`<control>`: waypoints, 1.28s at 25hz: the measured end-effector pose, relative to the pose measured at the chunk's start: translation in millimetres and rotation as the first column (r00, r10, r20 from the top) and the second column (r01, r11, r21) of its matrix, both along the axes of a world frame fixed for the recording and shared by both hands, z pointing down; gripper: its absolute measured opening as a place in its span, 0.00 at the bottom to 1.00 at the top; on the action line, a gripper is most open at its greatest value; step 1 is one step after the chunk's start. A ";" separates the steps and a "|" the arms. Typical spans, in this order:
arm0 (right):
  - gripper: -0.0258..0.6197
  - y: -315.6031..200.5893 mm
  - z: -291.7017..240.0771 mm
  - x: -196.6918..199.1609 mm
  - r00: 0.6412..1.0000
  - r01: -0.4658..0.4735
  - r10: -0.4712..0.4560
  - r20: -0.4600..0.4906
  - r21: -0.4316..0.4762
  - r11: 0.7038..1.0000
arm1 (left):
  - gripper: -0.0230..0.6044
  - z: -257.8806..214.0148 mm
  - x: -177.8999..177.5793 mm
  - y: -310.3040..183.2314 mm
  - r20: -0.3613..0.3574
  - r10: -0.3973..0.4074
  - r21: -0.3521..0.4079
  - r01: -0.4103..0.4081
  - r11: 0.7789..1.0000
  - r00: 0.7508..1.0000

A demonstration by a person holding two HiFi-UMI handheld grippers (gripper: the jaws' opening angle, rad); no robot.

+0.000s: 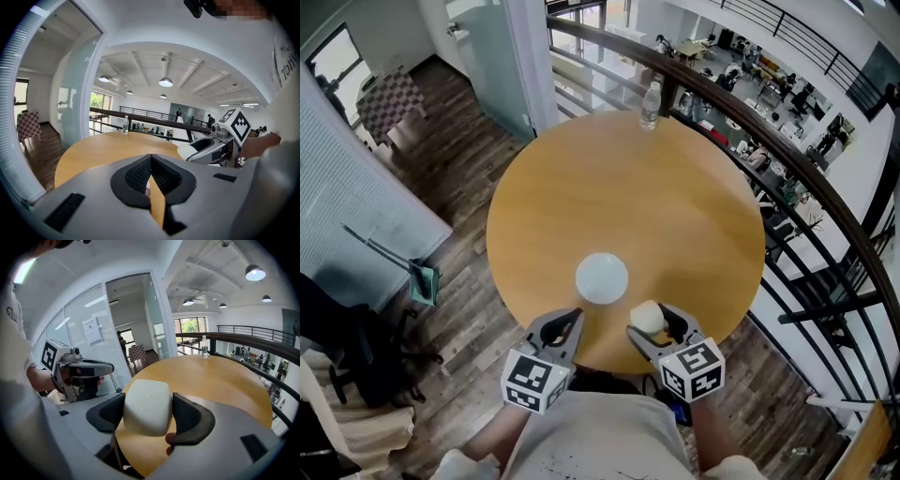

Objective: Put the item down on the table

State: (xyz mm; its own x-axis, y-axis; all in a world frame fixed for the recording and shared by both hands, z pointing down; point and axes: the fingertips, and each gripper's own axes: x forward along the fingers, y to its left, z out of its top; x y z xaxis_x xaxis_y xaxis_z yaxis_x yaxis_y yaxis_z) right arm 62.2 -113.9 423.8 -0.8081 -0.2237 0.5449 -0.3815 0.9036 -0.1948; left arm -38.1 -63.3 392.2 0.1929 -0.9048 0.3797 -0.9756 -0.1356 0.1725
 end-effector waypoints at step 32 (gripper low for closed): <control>0.56 -55.7 66.5 -60.3 0.971 -0.154 0.132 -0.199 -0.096 0.983 | 0.07 45.0 -42.6 -72.2 -0.018 0.162 -0.044 -0.162 0.986 0.987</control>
State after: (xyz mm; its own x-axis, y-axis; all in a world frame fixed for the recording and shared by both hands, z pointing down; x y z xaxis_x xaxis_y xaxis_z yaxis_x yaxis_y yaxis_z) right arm 1.9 -169.6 490.4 -0.6504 -0.2590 0.7141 -0.5450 0.8140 -0.2011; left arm -80.7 -135.5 437.2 0.3411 -0.8433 0.4154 -0.9389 -0.2835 0.1954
